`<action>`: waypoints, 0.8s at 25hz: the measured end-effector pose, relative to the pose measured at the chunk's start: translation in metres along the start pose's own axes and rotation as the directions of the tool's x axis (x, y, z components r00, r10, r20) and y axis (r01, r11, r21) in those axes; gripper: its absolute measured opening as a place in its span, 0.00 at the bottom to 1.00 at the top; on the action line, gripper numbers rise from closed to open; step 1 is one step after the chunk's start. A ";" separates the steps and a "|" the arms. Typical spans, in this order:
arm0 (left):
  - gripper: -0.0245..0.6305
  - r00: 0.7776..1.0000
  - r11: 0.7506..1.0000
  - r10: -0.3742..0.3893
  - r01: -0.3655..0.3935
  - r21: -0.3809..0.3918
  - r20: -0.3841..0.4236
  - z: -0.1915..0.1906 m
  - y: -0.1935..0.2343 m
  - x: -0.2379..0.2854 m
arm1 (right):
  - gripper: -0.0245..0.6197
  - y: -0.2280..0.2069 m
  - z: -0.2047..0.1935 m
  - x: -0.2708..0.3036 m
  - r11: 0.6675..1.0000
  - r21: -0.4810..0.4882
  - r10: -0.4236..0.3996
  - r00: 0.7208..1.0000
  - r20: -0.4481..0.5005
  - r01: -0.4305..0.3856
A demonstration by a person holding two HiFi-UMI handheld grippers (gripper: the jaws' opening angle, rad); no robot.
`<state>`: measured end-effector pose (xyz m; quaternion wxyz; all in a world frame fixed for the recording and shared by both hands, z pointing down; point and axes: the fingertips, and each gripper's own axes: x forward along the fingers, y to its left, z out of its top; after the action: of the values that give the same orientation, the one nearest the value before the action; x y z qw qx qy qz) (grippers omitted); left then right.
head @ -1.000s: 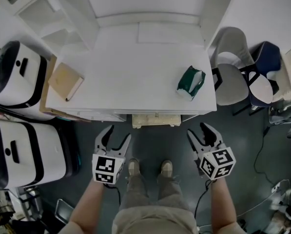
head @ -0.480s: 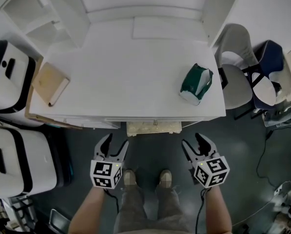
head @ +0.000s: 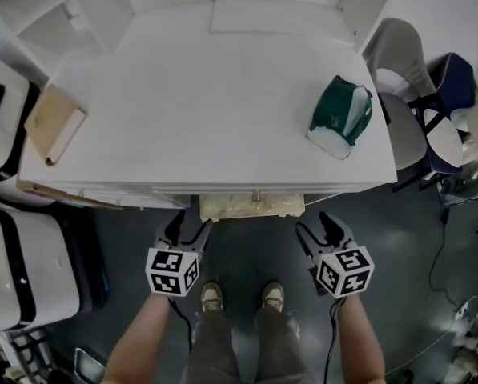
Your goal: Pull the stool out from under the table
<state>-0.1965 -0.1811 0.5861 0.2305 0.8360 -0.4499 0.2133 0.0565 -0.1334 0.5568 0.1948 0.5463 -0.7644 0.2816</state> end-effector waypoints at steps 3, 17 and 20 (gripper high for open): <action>0.53 0.999 0.998 -0.041 0.042 -0.049 0.036 -0.017 0.004 0.021 | 0.49 -0.008 -0.013 0.024 0.999 0.024 0.029 0.998 0.050 -0.030; 0.62 0.997 0.986 -0.077 0.075 -0.146 -0.007 -0.097 0.036 0.122 | 0.59 -0.058 -0.084 0.136 1.000 0.026 0.012 1.000 -0.011 -0.012; 0.63 0.995 0.975 -0.097 0.088 -0.204 -0.036 -0.110 0.039 0.139 | 0.63 -0.066 -0.096 0.153 1.000 0.018 0.013 1.000 -0.024 -0.013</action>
<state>-0.1761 -0.2277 0.7601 0.3342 0.8231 -0.4247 0.1745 0.0677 -0.1989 0.7372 0.1973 0.5396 -0.7629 0.2963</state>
